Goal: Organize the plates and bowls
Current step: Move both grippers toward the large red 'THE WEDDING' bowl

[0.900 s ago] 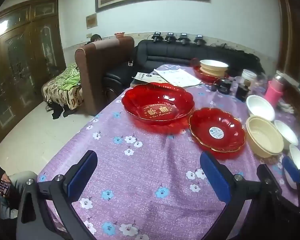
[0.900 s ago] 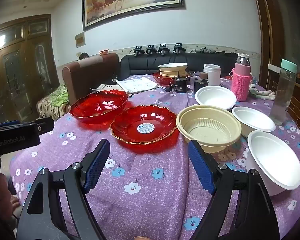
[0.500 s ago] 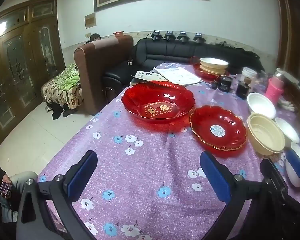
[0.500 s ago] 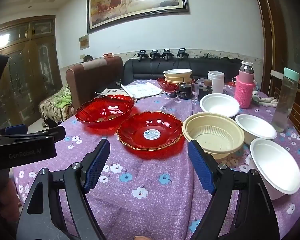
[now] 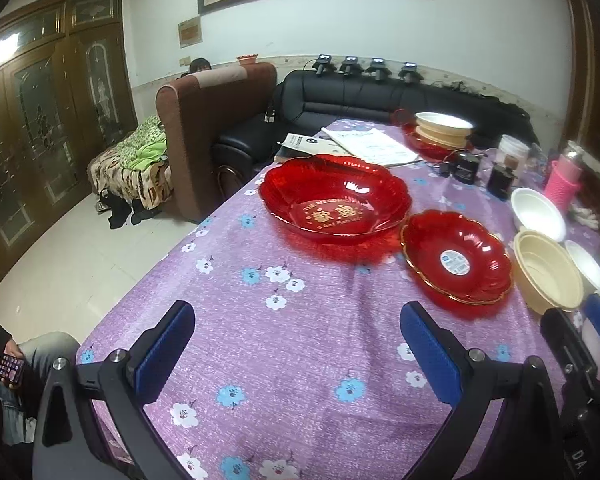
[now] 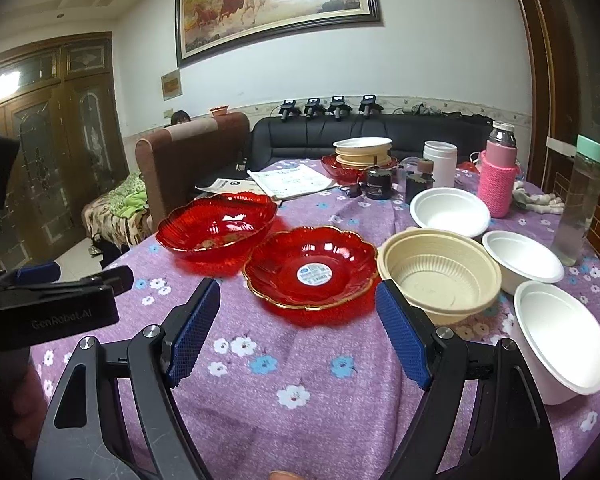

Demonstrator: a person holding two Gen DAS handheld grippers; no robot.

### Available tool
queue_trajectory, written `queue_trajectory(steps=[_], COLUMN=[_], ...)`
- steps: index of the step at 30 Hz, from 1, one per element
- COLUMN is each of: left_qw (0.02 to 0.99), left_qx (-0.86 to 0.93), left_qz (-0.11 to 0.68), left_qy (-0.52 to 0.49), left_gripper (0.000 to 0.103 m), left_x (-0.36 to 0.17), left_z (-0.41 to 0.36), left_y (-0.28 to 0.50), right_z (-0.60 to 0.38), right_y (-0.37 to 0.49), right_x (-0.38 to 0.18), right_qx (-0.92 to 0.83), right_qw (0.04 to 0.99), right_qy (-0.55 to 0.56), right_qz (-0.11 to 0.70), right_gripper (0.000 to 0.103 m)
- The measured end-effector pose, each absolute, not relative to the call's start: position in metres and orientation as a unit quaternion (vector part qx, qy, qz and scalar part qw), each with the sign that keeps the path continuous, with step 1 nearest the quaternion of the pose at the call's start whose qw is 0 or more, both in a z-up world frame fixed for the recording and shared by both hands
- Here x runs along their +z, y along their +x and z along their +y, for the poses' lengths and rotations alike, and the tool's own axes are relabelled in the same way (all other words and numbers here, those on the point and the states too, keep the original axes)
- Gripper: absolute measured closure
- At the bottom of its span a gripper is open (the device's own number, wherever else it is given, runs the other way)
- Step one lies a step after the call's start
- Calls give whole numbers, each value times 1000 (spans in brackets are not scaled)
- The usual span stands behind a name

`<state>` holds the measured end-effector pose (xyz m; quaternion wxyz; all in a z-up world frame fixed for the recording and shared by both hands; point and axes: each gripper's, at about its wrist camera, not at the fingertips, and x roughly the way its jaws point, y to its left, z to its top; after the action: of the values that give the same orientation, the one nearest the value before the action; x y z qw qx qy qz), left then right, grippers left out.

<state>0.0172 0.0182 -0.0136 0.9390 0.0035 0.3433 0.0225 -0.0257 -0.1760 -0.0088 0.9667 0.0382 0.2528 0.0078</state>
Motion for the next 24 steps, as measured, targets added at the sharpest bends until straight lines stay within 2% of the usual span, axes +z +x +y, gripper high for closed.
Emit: queue_trajectory(steps=[24], left_qw=[931], left_qx=[45], left_qz=[363], left_qy=[-14], left_gripper=[1], left_x=[-23], left_z=[56], left_y=[58], right_z=[-142], right_y=[24], right_x=[-9], right_qx=[31], right_qw=[962], right_qy=[39], right_qz=[269], right_gripper=[22])
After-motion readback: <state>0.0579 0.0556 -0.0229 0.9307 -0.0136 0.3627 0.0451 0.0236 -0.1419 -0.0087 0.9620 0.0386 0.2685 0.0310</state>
